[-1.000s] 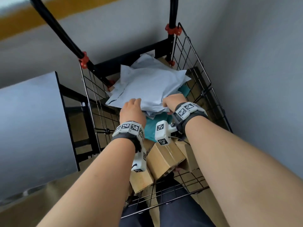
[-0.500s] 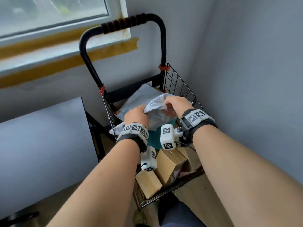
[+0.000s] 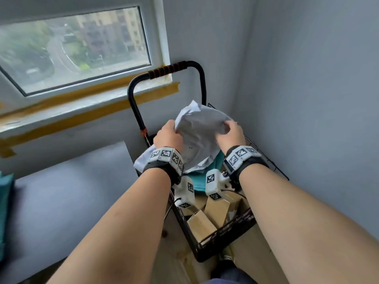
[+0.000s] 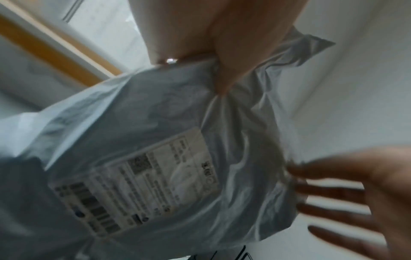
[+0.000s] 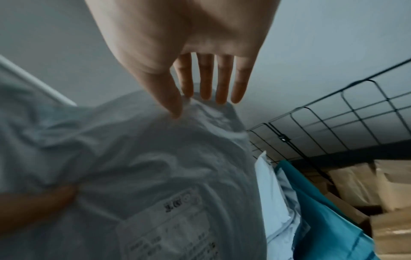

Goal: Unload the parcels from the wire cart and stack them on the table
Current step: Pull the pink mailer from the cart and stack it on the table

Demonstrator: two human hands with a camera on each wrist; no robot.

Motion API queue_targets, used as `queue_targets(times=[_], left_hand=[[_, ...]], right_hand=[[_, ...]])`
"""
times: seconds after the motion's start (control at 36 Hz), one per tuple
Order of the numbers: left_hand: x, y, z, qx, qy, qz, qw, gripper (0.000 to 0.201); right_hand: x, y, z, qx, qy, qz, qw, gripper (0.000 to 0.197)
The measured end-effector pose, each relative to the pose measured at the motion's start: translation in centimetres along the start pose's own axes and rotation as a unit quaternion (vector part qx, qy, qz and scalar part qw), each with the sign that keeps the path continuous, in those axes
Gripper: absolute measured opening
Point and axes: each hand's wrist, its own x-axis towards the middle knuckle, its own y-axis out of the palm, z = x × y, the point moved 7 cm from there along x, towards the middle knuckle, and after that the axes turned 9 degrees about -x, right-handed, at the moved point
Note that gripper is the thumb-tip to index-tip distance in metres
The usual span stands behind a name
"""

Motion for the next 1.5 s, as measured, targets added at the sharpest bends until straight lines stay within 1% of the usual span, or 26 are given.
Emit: queue_targets(times=[0.08,0.11,0.14,0.22,0.25,0.31,0.36,0.42,0.44,0.53,0.58,0.67,0.72,0.75,0.86,0.97,1.0,1.06,1.17,1.22,1.25,1.31,1.33,1.36,1.39,1.5], left_hand=[[-1.2,-1.3,-2.3,0.105,0.076,-0.009,0.992,0.019],[-1.7,-1.6,-3.0,0.135,0.096,-0.008,0.986,0.022],[-2.1,-1.8,-3.5,0.16,0.112,-0.009,0.981,0.024],[-3.2,-2.9,-4.5,0.194,0.139,-0.025,0.971,0.031],[-3.6,-3.3,-4.5,0.195,0.138,-0.035,0.97,0.034],[-4.0,-4.5,-4.3,0.191,0.136,-0.067,0.97,0.039],[-4.2,-5.9,-3.8,0.179,0.126,-0.12,0.968,0.044],[-4.6,-7.2,-2.9,0.153,0.093,-0.171,0.969,0.045],[-5.0,-7.8,-2.0,0.139,0.061,-0.189,0.97,0.047],[-6.4,-8.8,1.2,0.09,-0.065,-0.214,0.97,0.06],[-7.8,-8.8,3.7,0.071,-0.139,-0.217,0.964,0.061],[-10.2,-8.3,8.1,0.022,-0.268,-0.199,0.942,0.058],[-12.0,-7.8,10.9,-0.043,-0.352,-0.187,0.916,0.061],[-13.0,-7.7,11.7,-0.084,-0.374,-0.181,0.906,0.063],[-15.1,-7.5,13.7,-0.188,-0.406,-0.131,0.885,0.071],[-14.7,-6.9,16.2,-0.293,-0.398,-0.13,0.86,0.103],[-14.6,-6.7,16.9,-0.324,-0.394,-0.132,0.85,0.099],[-15.1,-6.7,17.0,-0.376,-0.384,-0.145,0.831,0.073],[-16.5,-8.0,17.6,-0.476,-0.36,-0.204,0.776,0.055],[-16.6,-9.2,18.9,-0.49,-0.36,-0.224,0.761,0.049],[-16.5,-9.9,19.9,-0.494,-0.358,-0.238,0.756,0.054],[-15.5,-10.6,23.3,-0.492,-0.357,-0.259,0.751,0.081],[-15.1,-11.2,25.3,-0.484,-0.358,-0.275,0.75,0.089],[-14.8,-11.8,26.5,-0.479,-0.352,-0.283,0.752,0.09],[-14.6,-12.5,27.7,-0.473,-0.345,-0.29,0.757,0.084],[-16.7,-18.0,25.5,-0.43,-0.3,-0.3,0.797,0.044]], right_hand=[[-1.4,-0.7,2.6,-0.008,-0.056,-0.021,0.998,0.062],[-1.8,-0.8,3.5,-0.009,-0.076,-0.021,0.997,0.064],[-2.2,-0.7,4.3,-0.023,-0.088,-0.014,0.996,0.058],[-3.0,0.2,5.9,-0.117,-0.107,0.034,0.987,0.028],[-3.4,0.4,6.1,-0.125,-0.104,0.052,0.985,0.026],[-4.1,0.6,6.1,-0.087,-0.098,0.09,0.987,0.027],[-4.5,1.0,6.3,-0.05,-0.117,0.112,0.986,0.026],[-4.8,1.6,6.5,-0.047,-0.133,0.134,0.981,0.027],[-4.8,2.0,6.6,-0.04,-0.133,0.142,0.98,0.029],[-5.0,2.3,6.8,-0.012,-0.122,0.16,0.979,0.028],[-5.1,2.7,6.5,0.031,-0.106,0.176,0.978,0.031],[-5.8,3.8,6.3,0.077,-0.076,0.215,0.971,0.029],[-6.7,5.0,6.4,0.135,-0.042,0.26,0.955,0.02],[-7.2,5.7,6.4,0.179,-0.017,0.283,0.942,0.019],[-9.3,7.7,6.5,0.313,0.072,0.359,0.877,0.015],[-11.4,8.5,6.4,0.355,0.115,0.4,0.837,0.014],[-11.9,8.7,6.4,0.354,0.115,0.411,0.832,0.014],[-12.7,8.8,6.6,0.35,0.117,0.425,0.827,0.016],[-14.0,9.5,7.2,0.356,0.141,0.449,0.807,0.02],[-14.6,10.0,7.8,0.351,0.139,0.454,0.807,0.02],[-15.1,10.2,8.1,0.345,0.133,0.456,0.809,0.019],[-15.9,11.0,8.8,0.325,0.119,0.456,0.82,0.018],[-16.2,11.6,9.1,0.312,0.112,0.451,0.829,0.016],[-16.6,12.1,9.4,0.293,0.101,0.446,0.84,0.015],[-16.8,12.8,9.6,0.27,0.088,0.439,0.853,0.015],[-18.5,16.1,10.4,0.109,0.006,0.414,0.904,0.032]])
